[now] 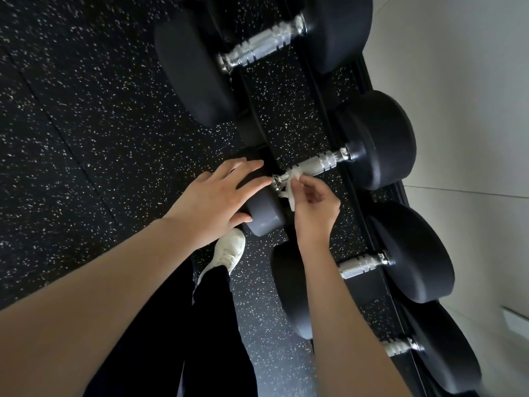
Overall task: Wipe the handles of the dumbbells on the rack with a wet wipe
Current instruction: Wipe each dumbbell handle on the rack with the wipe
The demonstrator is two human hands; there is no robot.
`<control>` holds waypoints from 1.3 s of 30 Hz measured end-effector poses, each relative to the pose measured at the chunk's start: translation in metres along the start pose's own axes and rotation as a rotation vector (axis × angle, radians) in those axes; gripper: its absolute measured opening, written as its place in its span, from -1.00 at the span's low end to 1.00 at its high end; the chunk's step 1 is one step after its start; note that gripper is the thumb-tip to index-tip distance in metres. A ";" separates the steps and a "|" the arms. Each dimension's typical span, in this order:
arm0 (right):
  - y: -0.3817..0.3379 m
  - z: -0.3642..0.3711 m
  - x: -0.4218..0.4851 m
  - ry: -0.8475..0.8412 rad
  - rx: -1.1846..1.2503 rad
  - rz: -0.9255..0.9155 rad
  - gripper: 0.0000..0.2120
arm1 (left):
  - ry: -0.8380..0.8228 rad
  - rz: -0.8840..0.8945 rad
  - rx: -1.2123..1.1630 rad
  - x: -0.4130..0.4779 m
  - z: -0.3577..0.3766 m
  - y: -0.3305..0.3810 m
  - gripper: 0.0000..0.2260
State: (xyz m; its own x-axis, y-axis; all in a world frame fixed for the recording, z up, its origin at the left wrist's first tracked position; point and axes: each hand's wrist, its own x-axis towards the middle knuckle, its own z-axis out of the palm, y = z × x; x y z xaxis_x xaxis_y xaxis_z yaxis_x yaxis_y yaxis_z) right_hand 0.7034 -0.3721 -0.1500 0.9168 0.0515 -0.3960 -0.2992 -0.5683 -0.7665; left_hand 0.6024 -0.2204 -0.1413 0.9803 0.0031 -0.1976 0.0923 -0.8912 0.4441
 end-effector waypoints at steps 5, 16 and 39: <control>-0.006 0.013 0.014 -0.043 -0.225 -0.226 -0.94 | 0.018 -0.004 -0.023 0.000 0.000 0.000 -0.28; -0.012 0.019 0.016 -0.157 -0.564 -0.179 -0.86 | 0.034 -0.028 -0.040 0.000 0.005 -0.002 -0.27; -0.037 0.018 0.054 -0.326 -0.921 -0.133 -0.75 | 0.019 -0.006 -0.028 0.000 0.007 -0.006 -0.30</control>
State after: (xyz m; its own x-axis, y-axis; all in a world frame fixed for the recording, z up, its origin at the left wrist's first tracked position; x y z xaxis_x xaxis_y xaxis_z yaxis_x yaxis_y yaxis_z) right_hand 0.7590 -0.3332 -0.1522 0.7690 0.3064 -0.5611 0.2509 -0.9519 -0.1760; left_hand 0.6006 -0.2178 -0.1497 0.9827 0.0170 -0.1842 0.1027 -0.8782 0.4672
